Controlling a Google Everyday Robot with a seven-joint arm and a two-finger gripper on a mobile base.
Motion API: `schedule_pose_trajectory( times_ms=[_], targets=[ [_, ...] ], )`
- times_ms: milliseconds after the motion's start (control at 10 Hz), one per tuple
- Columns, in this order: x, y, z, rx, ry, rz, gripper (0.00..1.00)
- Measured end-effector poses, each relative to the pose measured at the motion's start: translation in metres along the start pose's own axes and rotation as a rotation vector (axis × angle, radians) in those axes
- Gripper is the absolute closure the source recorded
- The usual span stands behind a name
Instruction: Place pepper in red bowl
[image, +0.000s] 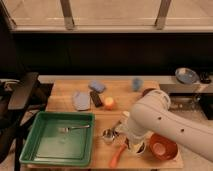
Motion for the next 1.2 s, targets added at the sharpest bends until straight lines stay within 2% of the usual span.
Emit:
schedule_pose_trajectory(
  times_ms=[200,500,800,1200],
  targets=[
    [-0.010,0.002,0.012,-0.028,0.016,-0.041,0.32],
    [-0.018,0.009,0.038,-0.062,0.012,-0.061,0.32],
    [-0.025,0.016,0.061,-0.057,0.040,-0.058,0.32],
    [-0.023,0.020,0.092,-0.082,0.021,-0.019,0.32]
  ],
)
